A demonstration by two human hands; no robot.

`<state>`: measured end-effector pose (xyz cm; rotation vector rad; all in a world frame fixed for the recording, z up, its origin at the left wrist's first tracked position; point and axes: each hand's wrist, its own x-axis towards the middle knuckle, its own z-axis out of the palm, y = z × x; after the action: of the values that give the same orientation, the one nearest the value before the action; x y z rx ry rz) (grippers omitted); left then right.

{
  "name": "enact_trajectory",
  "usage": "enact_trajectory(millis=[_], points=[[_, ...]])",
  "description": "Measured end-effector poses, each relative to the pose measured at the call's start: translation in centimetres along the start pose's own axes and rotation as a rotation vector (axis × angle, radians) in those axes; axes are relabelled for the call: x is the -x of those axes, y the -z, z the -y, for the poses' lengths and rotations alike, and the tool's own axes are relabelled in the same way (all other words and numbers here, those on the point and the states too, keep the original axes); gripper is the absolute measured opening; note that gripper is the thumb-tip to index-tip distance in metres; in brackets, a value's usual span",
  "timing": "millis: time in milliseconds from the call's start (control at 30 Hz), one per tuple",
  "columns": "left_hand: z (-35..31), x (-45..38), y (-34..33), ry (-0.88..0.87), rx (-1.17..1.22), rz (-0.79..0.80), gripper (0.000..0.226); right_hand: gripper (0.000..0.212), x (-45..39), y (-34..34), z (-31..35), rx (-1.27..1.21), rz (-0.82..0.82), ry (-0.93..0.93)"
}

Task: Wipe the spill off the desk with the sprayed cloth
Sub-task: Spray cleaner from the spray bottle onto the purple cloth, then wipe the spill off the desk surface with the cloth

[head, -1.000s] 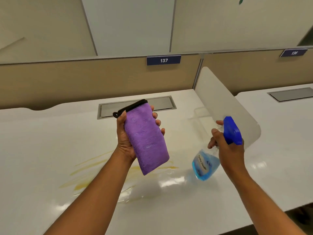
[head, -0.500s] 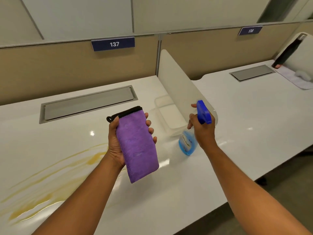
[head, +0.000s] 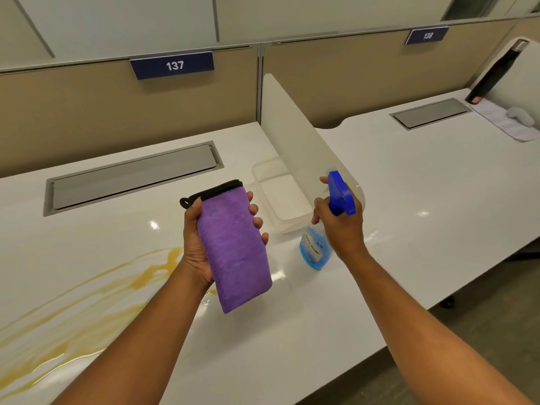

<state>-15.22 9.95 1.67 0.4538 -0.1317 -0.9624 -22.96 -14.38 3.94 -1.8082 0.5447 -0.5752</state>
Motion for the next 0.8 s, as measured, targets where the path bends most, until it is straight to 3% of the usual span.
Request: enact_trajectory(millis=[267,367,467,500,567,600,700,800], points=[[-1.3,2.9,-0.3,-0.022,0.005,0.031,0.092,0.078,0.6,2.3,0.4,0.040,0.196,0.023],[-2.1,5.4,-0.3,-0.034,0.007,-0.007,0.090,0.093,4.0,2.9,0.9,0.055,0.085,-0.070],[-2.7,8.4,0.4,-0.045,0.007,-0.051,0.092,0.059,11.9,2.0,0.8,0.118,-0.214,-0.247],[-3.2,10.0,1.0,-0.068,0.008,-0.056,0.092,0.043,15.0,0.7,1.2,0.112,-0.223,-0.285],[-3.4,11.8,1.6,-0.083,0.010,-0.077,0.091,0.021,20.2,-1.5,2.1,0.101,-0.081,-0.340],[-3.4,12.3,1.6,-0.084,0.001,-0.107,0.090,0.019,22.0,-2.6,2.8,0.101,0.036,-0.325],[-3.7,15.1,1.7,-0.166,-0.077,-0.342,0.082,0.036,26.7,-7.9,6.1,0.104,0.388,-0.115],[-3.7,17.5,1.1,-0.195,-0.121,-0.675,0.073,0.064,28.1,-13.0,8.8,0.144,0.594,0.070]])
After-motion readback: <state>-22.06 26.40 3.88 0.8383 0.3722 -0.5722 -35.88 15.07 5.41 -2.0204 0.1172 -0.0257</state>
